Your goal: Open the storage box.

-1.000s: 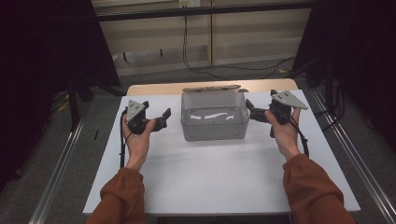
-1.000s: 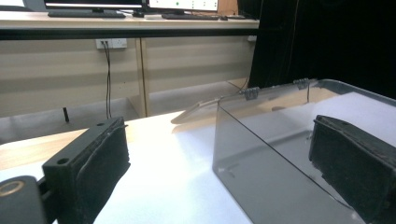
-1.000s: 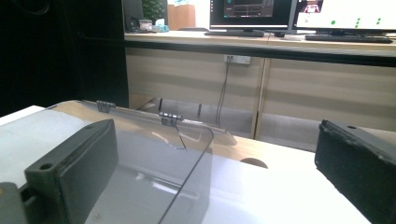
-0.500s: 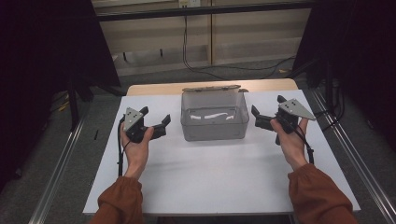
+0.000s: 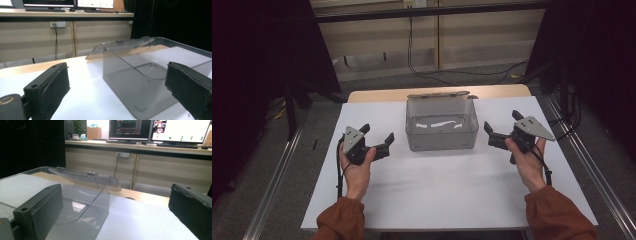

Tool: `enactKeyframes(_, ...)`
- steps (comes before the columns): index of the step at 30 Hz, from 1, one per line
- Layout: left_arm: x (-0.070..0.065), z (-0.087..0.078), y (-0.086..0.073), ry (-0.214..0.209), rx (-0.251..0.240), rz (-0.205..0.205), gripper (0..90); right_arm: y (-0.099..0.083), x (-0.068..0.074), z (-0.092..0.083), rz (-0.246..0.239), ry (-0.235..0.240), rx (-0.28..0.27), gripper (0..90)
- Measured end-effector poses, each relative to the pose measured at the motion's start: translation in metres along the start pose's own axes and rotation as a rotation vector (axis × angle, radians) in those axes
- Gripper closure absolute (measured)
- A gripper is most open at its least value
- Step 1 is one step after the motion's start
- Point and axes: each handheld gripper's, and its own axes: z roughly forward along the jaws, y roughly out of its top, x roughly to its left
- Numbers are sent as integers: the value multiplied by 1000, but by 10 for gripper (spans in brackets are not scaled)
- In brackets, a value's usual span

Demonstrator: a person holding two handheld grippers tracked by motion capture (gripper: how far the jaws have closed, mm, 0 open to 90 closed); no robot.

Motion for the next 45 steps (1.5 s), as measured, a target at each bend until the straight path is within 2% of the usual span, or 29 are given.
enactKeyframes(4, -3, -6, -3, -12, 0, -24, 52, -2, 3, -6, -7, -2, -8, 0)
enactKeyframes(7, -5, -11, -4, -14, 6, -7, 51, -4, 3, -10, -5, -2, -12, 0)
enactKeyframes(8, -6, -12, -5, -13, -4, -17, 51, -5, 3, -12, -3, -2, -8, 0)
enactKeyframes(9, -6, -15, -5, -10, -1, -10, 51, -6, 3, -14, -5, -4, -8, 0)
enactKeyframes(11, -6, -18, -6, 3, -13, -11, 51, -7, 3, -17, -8, -3, -14, 0)
enactKeyframes(12, -6, -20, -6, 10, -6, 1, 47, -7, 3, -19, -9, -3, -12, 0)
enactKeyframes(15, -5, -23, -8, 33, -13, -20, 44, -10, 2, -25, -15, -4, -13, 0)
enactKeyframes(18, -6, -26, -11, 31, -4, -14, 44, -12, 0, -30, -15, -8, -13, 0)
enactKeyframes(21, -7, -31, -14, 32, -6, -25, 44, -15, -2, -36, -11, -10, -15, 0)
enactKeyframes(23, -8, -33, -15, 29, 4, -12, 44, -16, -3, -39, -12, -11, -16, 0)
enactKeyframes(28, -9, -42, -19, 25, -4, -20, 44, -15, -4, -47, -10, -28, -24, 0)
enactKeyframes(32, -7, -48, -20, 32, -10, -21, 43, -18, -5, -55, -18, -26, -19, 0)
enactKeyframes(35, -5, -53, -23, 20, -16, -29, 42, -21, -5, -61, -8, -21, -16, 0)
enactKeyframes(40, -3, -61, -26, 32, -8, -41, 42, -24, -8, -69, -10, -30, -12, 0)
enactKeyframes(45, -4, -67, -29, 40, -6, -27, 43, -27, -11, -78, -15, -45, -2, 0)
